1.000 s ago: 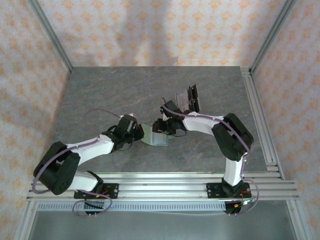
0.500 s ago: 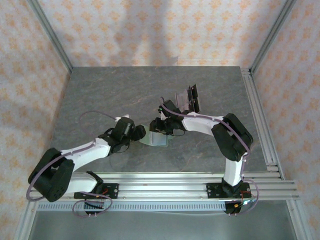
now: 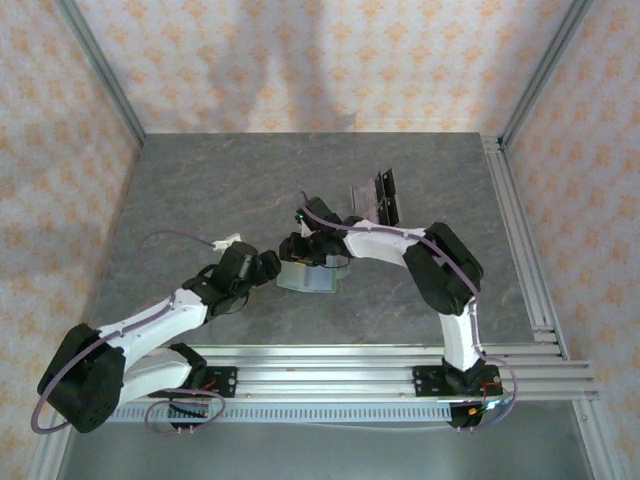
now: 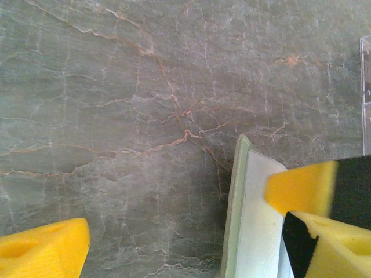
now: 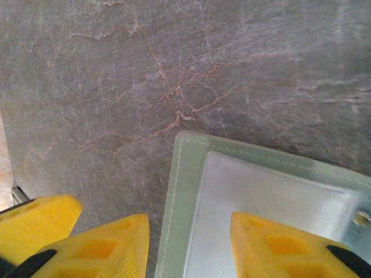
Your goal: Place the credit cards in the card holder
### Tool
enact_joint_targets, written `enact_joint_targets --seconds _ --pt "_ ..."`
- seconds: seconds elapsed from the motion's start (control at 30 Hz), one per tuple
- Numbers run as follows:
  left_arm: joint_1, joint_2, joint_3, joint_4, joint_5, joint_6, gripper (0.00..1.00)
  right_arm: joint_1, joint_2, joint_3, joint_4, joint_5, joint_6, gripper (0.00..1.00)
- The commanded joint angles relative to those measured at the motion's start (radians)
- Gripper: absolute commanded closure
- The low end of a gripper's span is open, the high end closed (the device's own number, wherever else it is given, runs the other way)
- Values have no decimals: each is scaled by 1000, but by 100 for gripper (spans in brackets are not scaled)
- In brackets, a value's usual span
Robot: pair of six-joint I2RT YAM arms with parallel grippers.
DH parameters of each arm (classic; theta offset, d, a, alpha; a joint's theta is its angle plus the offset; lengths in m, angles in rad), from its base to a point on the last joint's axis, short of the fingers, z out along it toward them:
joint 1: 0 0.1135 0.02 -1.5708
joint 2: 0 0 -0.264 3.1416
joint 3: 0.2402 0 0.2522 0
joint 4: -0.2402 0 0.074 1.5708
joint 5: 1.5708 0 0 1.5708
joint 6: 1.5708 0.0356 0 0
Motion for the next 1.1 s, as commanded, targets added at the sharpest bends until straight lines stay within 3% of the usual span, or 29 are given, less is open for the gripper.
enact_joint_targets --seconds 0.0,0.3,0.57,0.8,1.07 --pt "-6 -28 -18 -44 -50 -16 12 11 49 37 -17 -21 24 59" --pt "-6 14 13 -27 8 29 12 -8 -96 -5 -45 13 -6 58" --pt "-6 166 111 -9 98 97 12 -93 -234 -123 -114 92 -71 58" --pt "-7 275 185 -53 80 133 13 -103 -201 -110 -224 174 -185 57" --pt "-9 348 205 -106 53 150 15 -101 -147 -106 -225 172 -210 57"
